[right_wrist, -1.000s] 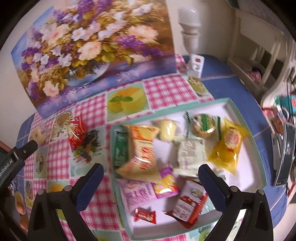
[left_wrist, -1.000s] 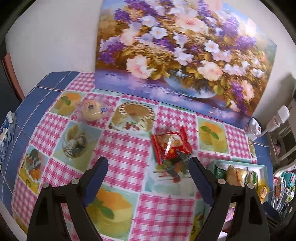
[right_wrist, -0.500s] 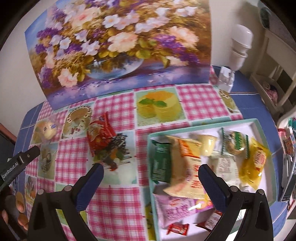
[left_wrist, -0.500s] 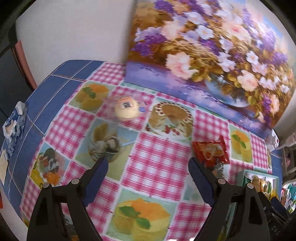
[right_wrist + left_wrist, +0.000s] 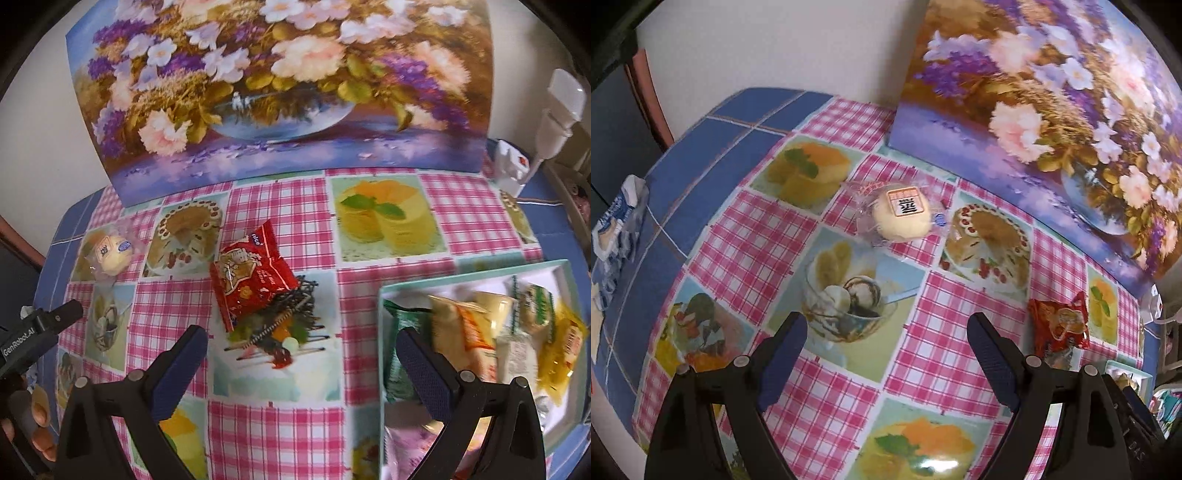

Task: Organize snacks
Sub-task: 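Grasp the wrapped round bun with the left tool while the right tool grasps the red nice biscuit bag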

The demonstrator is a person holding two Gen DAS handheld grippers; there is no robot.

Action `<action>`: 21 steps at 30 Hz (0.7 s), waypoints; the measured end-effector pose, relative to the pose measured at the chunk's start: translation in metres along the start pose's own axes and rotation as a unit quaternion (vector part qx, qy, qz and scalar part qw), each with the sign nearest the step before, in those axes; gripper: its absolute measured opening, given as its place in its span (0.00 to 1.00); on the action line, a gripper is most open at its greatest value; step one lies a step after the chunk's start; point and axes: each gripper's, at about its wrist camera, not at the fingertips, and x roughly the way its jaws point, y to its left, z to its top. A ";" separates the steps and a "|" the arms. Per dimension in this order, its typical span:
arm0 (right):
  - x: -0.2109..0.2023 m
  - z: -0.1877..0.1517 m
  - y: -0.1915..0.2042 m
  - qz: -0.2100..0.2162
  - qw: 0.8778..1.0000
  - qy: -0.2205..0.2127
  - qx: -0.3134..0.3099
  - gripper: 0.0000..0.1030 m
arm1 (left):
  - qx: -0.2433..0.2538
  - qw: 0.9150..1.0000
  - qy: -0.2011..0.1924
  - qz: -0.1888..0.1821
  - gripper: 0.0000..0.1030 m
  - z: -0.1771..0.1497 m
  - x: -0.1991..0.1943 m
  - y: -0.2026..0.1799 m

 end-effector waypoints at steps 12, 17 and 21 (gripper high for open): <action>0.041 0.011 0.019 0.018 1.000 0.012 -0.017 1.00 | 0.020 0.999 0.034 -0.038 0.86 0.029 0.037 0.016; 0.059 0.016 0.025 0.032 0.999 0.017 -0.017 1.00 | 0.027 0.997 0.036 -0.055 0.86 0.050 0.044 0.012; 0.073 0.017 0.031 0.035 0.999 0.020 -0.024 1.00 | 0.056 0.997 0.030 -0.039 0.86 0.064 0.055 0.002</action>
